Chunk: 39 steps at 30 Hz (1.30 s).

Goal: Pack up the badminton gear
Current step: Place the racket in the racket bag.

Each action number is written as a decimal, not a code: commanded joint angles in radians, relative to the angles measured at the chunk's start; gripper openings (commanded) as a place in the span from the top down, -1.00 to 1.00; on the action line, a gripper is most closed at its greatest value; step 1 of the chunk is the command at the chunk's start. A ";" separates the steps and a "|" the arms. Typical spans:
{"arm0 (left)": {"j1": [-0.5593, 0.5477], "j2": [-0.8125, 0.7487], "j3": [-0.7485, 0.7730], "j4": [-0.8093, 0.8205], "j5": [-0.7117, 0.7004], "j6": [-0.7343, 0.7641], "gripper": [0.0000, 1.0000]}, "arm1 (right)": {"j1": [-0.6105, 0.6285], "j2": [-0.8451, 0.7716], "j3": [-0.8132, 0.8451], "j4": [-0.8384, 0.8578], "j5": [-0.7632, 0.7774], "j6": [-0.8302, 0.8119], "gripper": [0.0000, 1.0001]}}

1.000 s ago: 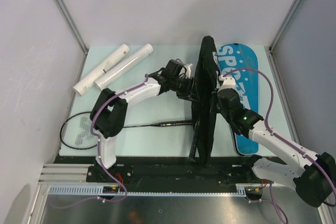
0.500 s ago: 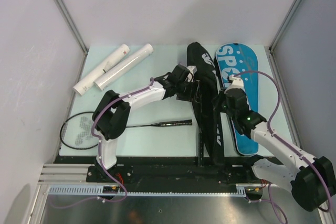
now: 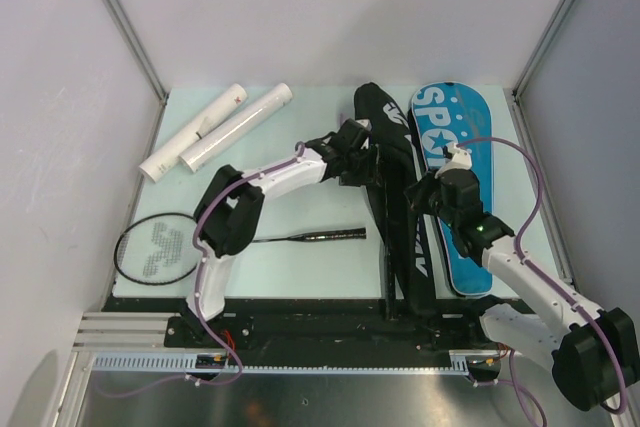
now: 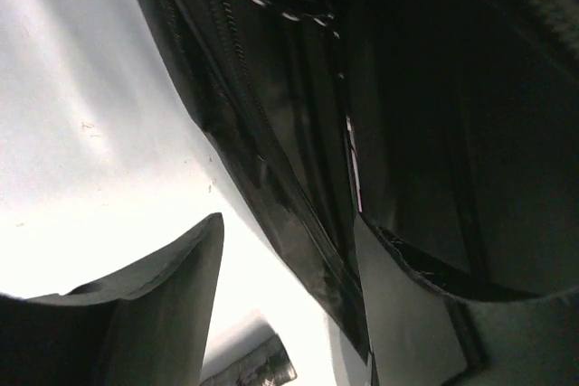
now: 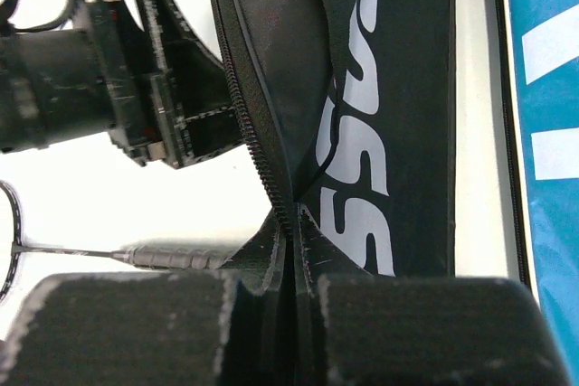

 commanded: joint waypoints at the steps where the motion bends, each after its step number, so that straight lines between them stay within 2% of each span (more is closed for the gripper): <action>1: -0.002 0.063 0.072 -0.074 -0.058 -0.096 -0.28 | -0.007 -0.033 0.006 0.074 -0.019 0.026 1.00; 5: -0.016 0.103 0.113 -0.097 -0.086 -0.086 -0.22 | -0.007 -0.027 0.006 0.072 -0.022 0.024 1.00; 7: -0.016 0.129 0.128 -0.115 -0.086 -0.072 -0.11 | -0.007 -0.024 0.006 0.072 -0.021 0.024 1.00; 9: -0.016 0.134 0.139 -0.117 -0.142 -0.029 0.19 | -0.014 -0.021 0.006 0.068 -0.016 0.018 1.00; 10: -0.014 0.129 0.138 -0.119 -0.155 -0.009 0.44 | -0.019 -0.021 0.006 0.063 -0.019 0.012 1.00; 13: -0.013 0.079 0.139 -0.119 -0.187 0.080 1.00 | -0.027 -0.013 0.006 0.052 -0.009 -0.024 1.00; 18: -0.014 -0.094 0.084 -0.117 -0.136 0.213 1.00 | -0.114 0.065 0.015 0.032 -0.038 -0.083 1.00; 20: -0.014 -0.151 0.082 -0.120 -0.104 0.219 1.00 | -0.132 0.099 0.029 0.023 -0.023 -0.123 1.00; 22: -0.014 -0.167 0.099 -0.119 -0.010 0.207 1.00 | -0.134 0.157 0.059 -0.021 -0.013 -0.150 0.99; 23: -0.014 -0.162 0.107 -0.117 0.028 0.186 0.99 | -0.133 0.172 0.088 -0.033 -0.007 -0.163 0.90; 24: -0.016 -0.152 0.119 -0.119 0.055 0.183 1.00 | -0.133 0.194 0.102 -0.064 -0.009 -0.184 0.66; 27: -0.026 -0.116 0.159 -0.117 0.082 0.187 1.00 | -0.099 0.191 0.187 -0.182 0.020 -0.242 0.22; 30: -0.028 -0.105 0.171 -0.119 0.075 0.181 1.00 | 0.071 0.093 0.233 -0.233 0.224 -0.329 -0.10; 32: -0.028 -0.107 0.176 -0.119 0.079 0.187 1.00 | 0.161 0.019 0.233 -0.224 0.229 -0.364 -0.20; 33: -0.028 -0.107 0.175 -0.120 0.077 0.190 1.00 | 0.164 0.013 0.230 -0.227 0.193 -0.364 -0.29; 35: -0.028 -0.116 0.150 -0.119 0.069 0.204 1.00 | 0.136 0.062 0.228 -0.239 0.027 -0.356 -0.31; 37: -0.028 -0.130 0.116 -0.112 0.063 0.215 0.99 | 0.067 0.102 0.219 -0.241 -0.100 -0.342 -0.23; 38: -0.028 -0.131 0.109 -0.111 0.066 0.228 1.00 | 0.049 0.141 0.217 -0.241 -0.134 -0.342 -0.18; 39: -0.028 -0.139 0.099 -0.103 0.091 0.239 1.00 | 0.017 0.157 0.217 -0.242 -0.157 -0.339 -0.04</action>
